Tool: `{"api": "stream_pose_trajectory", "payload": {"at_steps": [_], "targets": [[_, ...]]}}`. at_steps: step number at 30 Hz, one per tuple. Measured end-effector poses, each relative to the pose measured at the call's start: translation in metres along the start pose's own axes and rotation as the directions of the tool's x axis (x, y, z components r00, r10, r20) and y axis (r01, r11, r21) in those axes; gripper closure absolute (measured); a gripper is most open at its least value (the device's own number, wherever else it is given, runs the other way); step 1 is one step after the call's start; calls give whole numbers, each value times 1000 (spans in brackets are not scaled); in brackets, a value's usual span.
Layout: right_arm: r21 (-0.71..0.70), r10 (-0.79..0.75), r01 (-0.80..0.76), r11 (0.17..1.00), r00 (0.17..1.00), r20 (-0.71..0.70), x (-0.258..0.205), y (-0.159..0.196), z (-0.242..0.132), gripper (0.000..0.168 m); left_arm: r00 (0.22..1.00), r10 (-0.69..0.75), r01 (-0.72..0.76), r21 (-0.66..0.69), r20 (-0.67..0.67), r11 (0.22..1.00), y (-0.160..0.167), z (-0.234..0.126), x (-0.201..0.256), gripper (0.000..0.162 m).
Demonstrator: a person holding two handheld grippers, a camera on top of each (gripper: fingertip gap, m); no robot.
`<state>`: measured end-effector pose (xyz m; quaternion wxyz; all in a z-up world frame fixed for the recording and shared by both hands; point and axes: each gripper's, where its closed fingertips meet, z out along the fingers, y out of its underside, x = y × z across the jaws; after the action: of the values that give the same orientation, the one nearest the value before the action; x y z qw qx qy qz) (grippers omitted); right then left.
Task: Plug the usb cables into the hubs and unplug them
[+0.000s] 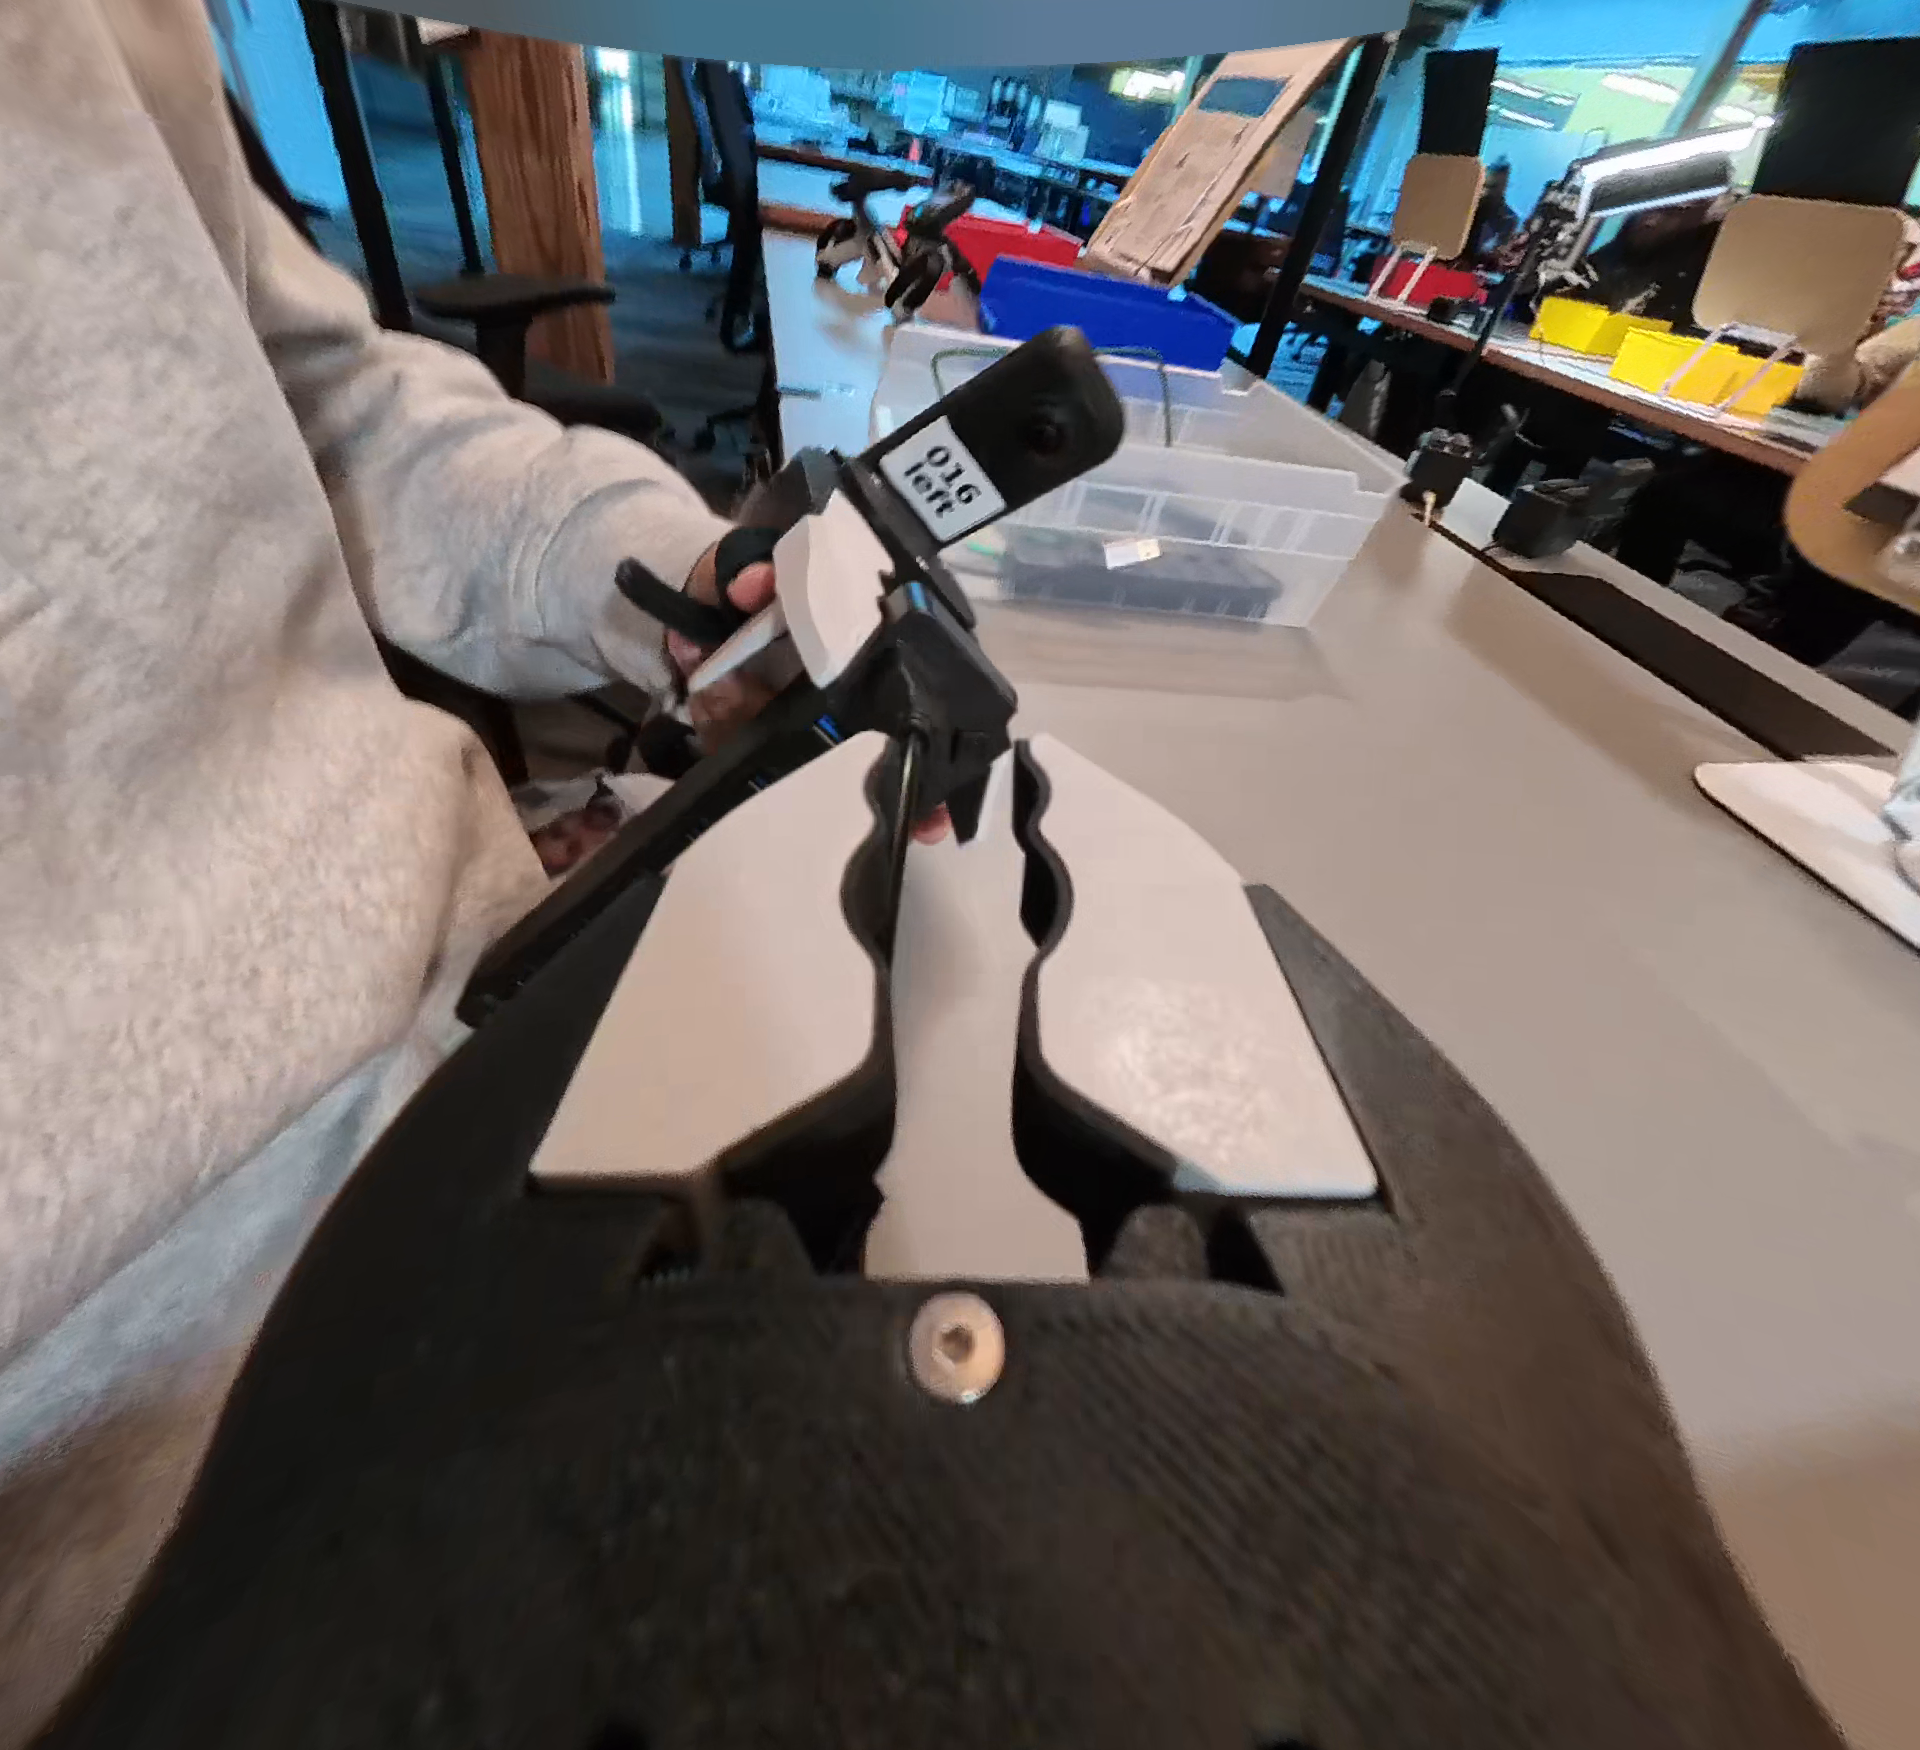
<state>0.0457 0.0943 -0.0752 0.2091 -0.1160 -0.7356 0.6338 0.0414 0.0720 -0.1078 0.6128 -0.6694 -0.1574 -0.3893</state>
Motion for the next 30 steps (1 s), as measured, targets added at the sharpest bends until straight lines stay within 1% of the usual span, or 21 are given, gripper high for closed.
{"api": "stream_pose_trajectory", "payload": {"at_steps": [4, 7, 10, 14, 18, 20, 21, 24, 26, 28, 30], "targets": [[64, 106, -104, 993, 994, -31, 17, -4, -8, 147, 994, -110, 112, 143, -20, 983, -21, -13, -8, 105], [85, 127, -123, 989, 991, -47, 21, -6, -10, 148, 976, -203, 217, 275, -78, 937, -40, -27, -13, 105], [79, 120, -116, 990, 992, -46, 19, -5, -8, 149, 960, -254, 281, 363, -121, 888, -53, -40, -18, 105], [80, 103, -100, 992, 994, -39, 13, -7, -5, 153, 963, -248, 271, 418, -109, 867, -60, -47, -21, 105], [131, 121, -120, 984, 993, 2, -9, -23, 5, 154, 983, -178, 180, 491, -52, 853, -68, -53, -19, 105], [126, 162, -167, 978, 986, 46, -27, -24, 18, 148, 989, -143, 140, 521, -35, 842, -73, -57, -17, 105], [88, 195, -198, 976, 980, 47, -33, -18, 28, 141, 991, -129, 122, 539, -25, 833, -75, -58, -15, 105], [-75, 338, -337, 938, 941, -5, -38, 18, 54, 102, 994, -108, 92, 597, -10, 797, -80, -62, -11, 105], [-139, 449, -449, 883, 893, -36, -36, 36, 64, 90, 994, -105, 94, 639, -22, 764, -83, -65, -6, 105], [-159, 546, -541, 826, 838, -17, -40, 42, 71, 89, 993, -106, 118, 668, -59, 735, -85, -65, 0, 105], [-201, 603, -586, 785, 798, 28, -50, 47, 77, 95, 989, -107, 148, 684, -102, 714, -86, -63, 5, 105]]}}
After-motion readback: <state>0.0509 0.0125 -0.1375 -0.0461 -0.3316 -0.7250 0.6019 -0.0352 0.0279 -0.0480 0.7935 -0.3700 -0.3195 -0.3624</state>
